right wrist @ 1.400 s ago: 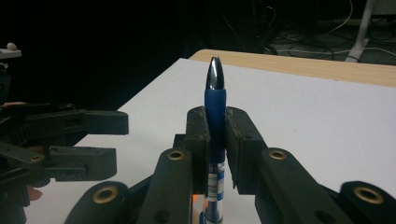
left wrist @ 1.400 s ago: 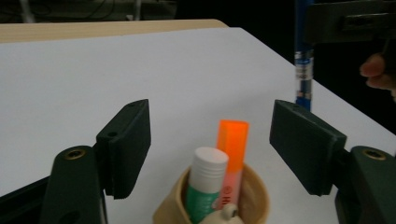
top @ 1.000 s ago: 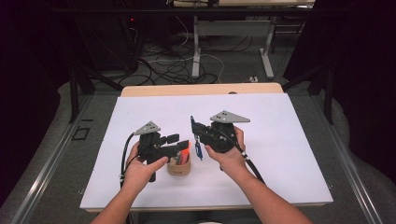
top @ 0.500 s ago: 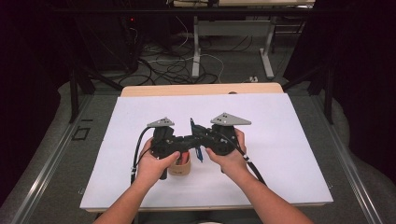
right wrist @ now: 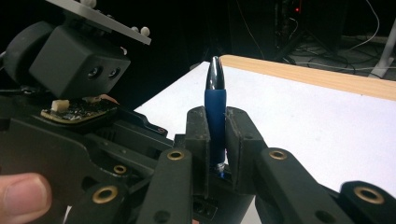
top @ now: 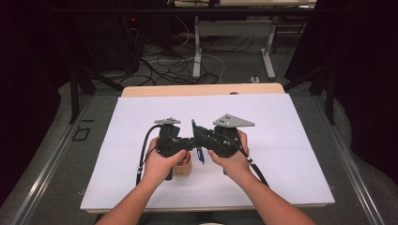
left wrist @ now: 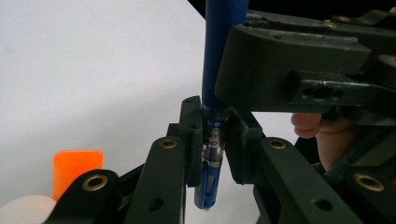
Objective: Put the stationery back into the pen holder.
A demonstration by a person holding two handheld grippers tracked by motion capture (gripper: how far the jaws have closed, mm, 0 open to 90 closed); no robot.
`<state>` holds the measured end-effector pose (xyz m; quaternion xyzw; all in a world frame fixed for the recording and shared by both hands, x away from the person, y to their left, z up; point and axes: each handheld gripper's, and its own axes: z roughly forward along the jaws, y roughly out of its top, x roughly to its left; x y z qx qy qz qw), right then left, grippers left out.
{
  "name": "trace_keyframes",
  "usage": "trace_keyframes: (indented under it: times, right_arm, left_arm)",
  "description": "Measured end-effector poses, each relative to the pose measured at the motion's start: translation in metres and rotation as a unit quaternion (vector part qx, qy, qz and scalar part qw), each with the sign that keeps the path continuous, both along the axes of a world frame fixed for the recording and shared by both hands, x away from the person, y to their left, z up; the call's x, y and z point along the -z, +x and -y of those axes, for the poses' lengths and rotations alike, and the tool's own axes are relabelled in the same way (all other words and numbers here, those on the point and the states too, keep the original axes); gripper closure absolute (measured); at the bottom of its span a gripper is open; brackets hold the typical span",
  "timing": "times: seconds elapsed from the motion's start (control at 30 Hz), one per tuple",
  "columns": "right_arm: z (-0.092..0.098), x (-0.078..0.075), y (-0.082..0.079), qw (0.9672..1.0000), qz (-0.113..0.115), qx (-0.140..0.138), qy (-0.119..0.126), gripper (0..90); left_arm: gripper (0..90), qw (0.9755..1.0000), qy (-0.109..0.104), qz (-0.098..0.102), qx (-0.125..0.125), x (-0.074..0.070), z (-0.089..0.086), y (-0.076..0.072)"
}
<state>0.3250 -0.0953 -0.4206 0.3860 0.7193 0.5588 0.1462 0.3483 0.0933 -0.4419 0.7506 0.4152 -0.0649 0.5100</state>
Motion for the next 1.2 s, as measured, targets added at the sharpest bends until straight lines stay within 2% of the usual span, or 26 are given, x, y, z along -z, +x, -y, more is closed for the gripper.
trace_keyframes:
  times: [0.2, 0.33, 0.4, 0.43, 0.6, 0.63, 0.83, 1.07, 1.2]
  right_arm:
    - [0.002, 0.001, 0.001, 1.0, -0.004, 0.002, 0.001, 78.9]
    - [0.003, 0.0, 0.001, 0.9999, -0.014, -0.003, 0.0, 74.1]
    - [0.004, 0.0, 0.001, 0.9999, -0.008, -0.007, 0.004, 71.6]
    - [0.005, 0.0, 0.001, 0.9999, -0.014, -0.006, -0.001, 70.5]
    - [0.009, 0.001, 0.001, 0.9998, -0.016, 0.002, 0.008, 66.8]
    - [0.011, 0.001, 0.002, 0.9999, -0.012, 0.003, 0.005, 65.9]
    - [0.019, 0.003, 0.002, 0.9996, -0.022, 0.015, -0.008, 59.8]
    - [0.03, 0.007, 0.004, 0.9993, -0.02, 0.027, -0.016, 54.6]
    - [0.033, 0.009, 0.005, 0.9988, -0.028, 0.036, -0.018, 51.7]
  left_arm:
    - [78.8, 1.0, 0.0, -0.004, -0.003, 0.001, 0.002, 0.0]
    - [78.9, 0.9999, 0.008, 0.001, -0.008, 0.001, 0.0, 0.001]
    - [78.9, 0.9999, 0.009, 0.001, -0.013, 0.001, -0.002, 0.002]
    - [78.9, 0.9998, 0.01, 0.003, -0.016, 0.002, -0.003, 0.002]
    - [78.9, 0.9992, 0.017, 0.013, -0.034, 0.004, -0.013, 0.002]
    - [78.9, 0.999, 0.018, 0.014, -0.039, 0.004, -0.015, 0.001]
    - [79.0, 0.9976, 0.028, 0.028, -0.057, 0.003, -0.026, -0.002]
    - [78.9, 0.9964, 0.039, 0.039, -0.063, 0.002, -0.033, -0.003]
    - [78.9, 0.9953, 0.046, 0.048, -0.07, 0.003, -0.035, -0.004]
